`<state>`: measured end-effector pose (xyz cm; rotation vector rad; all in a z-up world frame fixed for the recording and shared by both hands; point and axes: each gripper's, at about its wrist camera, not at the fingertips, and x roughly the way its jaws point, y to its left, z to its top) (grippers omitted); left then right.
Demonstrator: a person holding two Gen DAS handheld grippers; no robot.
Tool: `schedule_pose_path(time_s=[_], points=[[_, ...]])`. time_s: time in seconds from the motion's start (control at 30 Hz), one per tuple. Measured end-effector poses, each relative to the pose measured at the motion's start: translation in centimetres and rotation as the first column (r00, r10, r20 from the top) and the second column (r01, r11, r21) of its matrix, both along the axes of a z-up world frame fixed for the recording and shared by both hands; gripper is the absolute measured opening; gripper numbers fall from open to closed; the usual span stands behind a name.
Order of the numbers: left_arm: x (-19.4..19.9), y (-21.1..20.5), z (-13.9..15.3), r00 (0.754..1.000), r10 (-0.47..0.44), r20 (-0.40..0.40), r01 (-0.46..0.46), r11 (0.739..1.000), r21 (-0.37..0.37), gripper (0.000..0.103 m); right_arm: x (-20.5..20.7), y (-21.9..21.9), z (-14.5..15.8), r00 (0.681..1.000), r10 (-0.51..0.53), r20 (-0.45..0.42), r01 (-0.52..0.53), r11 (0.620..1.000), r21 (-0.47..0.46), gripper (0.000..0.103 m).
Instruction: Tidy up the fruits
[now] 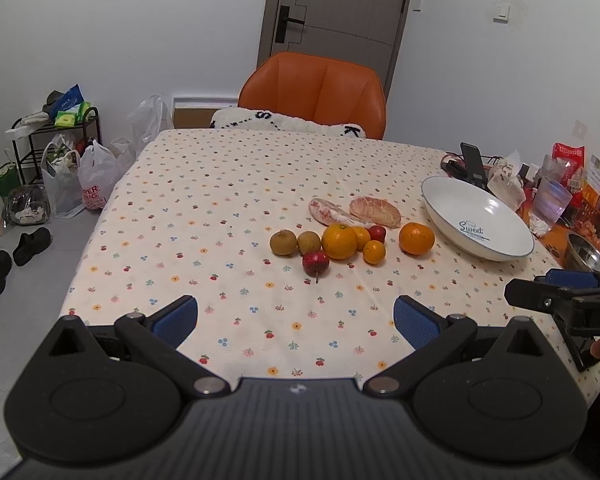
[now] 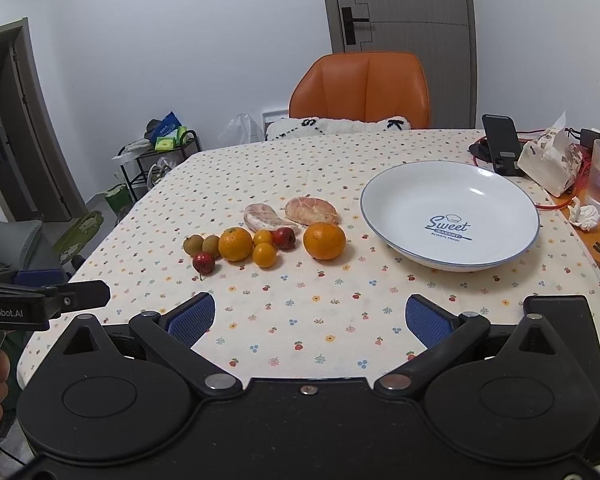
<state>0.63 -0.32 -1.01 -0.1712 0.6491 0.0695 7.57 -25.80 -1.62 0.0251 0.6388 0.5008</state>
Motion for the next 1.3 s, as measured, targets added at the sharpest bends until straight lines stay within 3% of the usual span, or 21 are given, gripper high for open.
schedule_pose_path(time_s=[0.83,1.1,1.3], points=[[4.4,-1.4,-1.8,0.997,-0.044,0.063,0.045,0.999,-0.016,0.100,4.2,-1.0,-2.9,0.998,0.042,-0.038,-0.038,0.994,0.098,0.103],[6.0,-1.5,-2.6,0.997,-0.043,0.056,0.045,0.999,-0.026,0.087,6.0,-0.8,-3.7,0.997,0.057,-0.056,-0.049,0.990,0.134,0.096],[7.0,-1.3,-3.3,0.998,-0.038,0.045,0.040,0.999,-0.034,0.070,7.1,-0.4,-4.1,0.996,0.073,-0.058,-0.063,0.987,0.150,0.090]])
